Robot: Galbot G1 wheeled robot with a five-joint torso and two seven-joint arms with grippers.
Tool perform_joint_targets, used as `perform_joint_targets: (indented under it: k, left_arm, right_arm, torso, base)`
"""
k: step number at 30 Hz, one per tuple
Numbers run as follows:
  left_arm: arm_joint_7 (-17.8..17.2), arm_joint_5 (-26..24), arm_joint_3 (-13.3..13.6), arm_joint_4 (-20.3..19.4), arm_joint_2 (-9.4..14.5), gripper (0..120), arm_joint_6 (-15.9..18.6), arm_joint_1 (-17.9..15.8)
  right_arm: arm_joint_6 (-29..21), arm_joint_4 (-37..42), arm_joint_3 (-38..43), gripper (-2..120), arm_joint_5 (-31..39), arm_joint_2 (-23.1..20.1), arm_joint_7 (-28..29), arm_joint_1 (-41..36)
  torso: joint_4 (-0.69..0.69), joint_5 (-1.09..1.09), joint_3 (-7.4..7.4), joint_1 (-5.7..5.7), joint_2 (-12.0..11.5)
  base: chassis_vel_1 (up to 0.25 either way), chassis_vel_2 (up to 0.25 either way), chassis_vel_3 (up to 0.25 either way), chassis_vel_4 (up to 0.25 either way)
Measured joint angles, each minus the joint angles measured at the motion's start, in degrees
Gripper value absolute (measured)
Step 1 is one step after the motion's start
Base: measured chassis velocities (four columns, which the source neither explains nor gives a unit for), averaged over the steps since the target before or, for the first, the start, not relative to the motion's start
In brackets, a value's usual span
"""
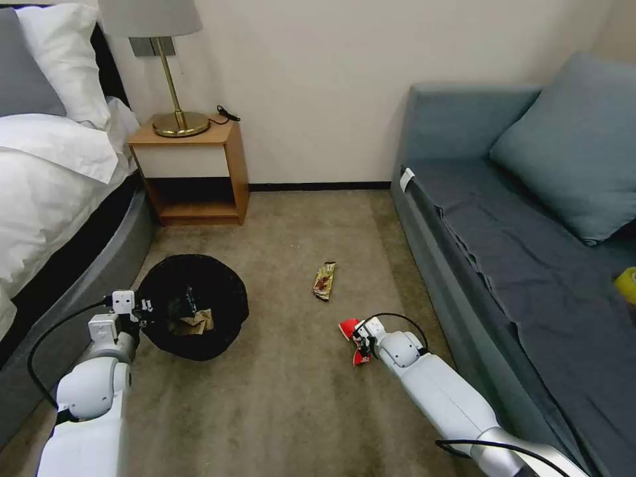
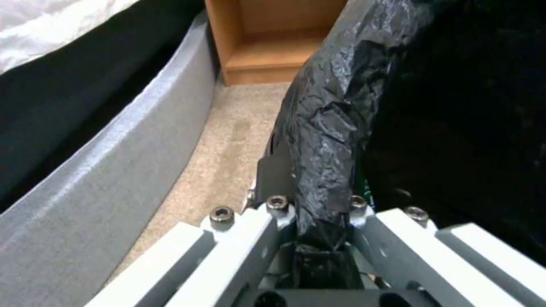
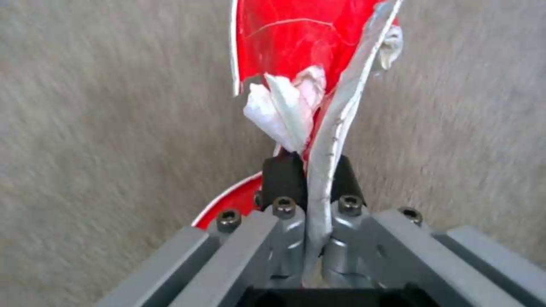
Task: Pick up the trash bin, then pick up the garbage on the floor and place it into the trash bin.
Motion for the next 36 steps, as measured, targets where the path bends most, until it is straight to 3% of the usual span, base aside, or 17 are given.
perform_joint_targets:
  k: [9,18,22,36]
  left_arm:
    - [-0.12,0.0,0.07,-0.71,-0.15,1,0.07,0.53]
    - [0.12,0.1,-0.58,-1.49,0.01,1,-0.05,1.45]
    - [0.13,0.34,-0.47,-1.48,-0.36,1,-0.13,1.45]
    - [0.28,2.14,1.37,-1.58,-2.5,1,-0.05,0.46]
  right_arm:
    - [1.46,8.21,0.41,0,5.11,-0.27,0.91,1.64]
    - [1.38,24.67,-1.23,0,21.1,-0.49,1.17,3.75]
    - [1.38,27.97,-3.9,0,22.45,0.07,1.08,3.81]
    - [3.29,26.57,-13.6,0,23.54,5.07,1.22,7.55]
  torso:
    - [0.0,0.0,0.0,0.0,0.0]
    - [0.01,0.0,0.0,0.0,0.0]
    - [0.01,0.0,0.0,0.0,0.0]
    - [0.01,0.0,0.0,0.0,0.0]
  base:
    - [0.0,0.0,0.0,0.0]
    - [0.0,0.0,0.0,0.0]
    - [0.0,0.0,0.0,0.0]
    - [0.0,0.0,0.0,0.0]
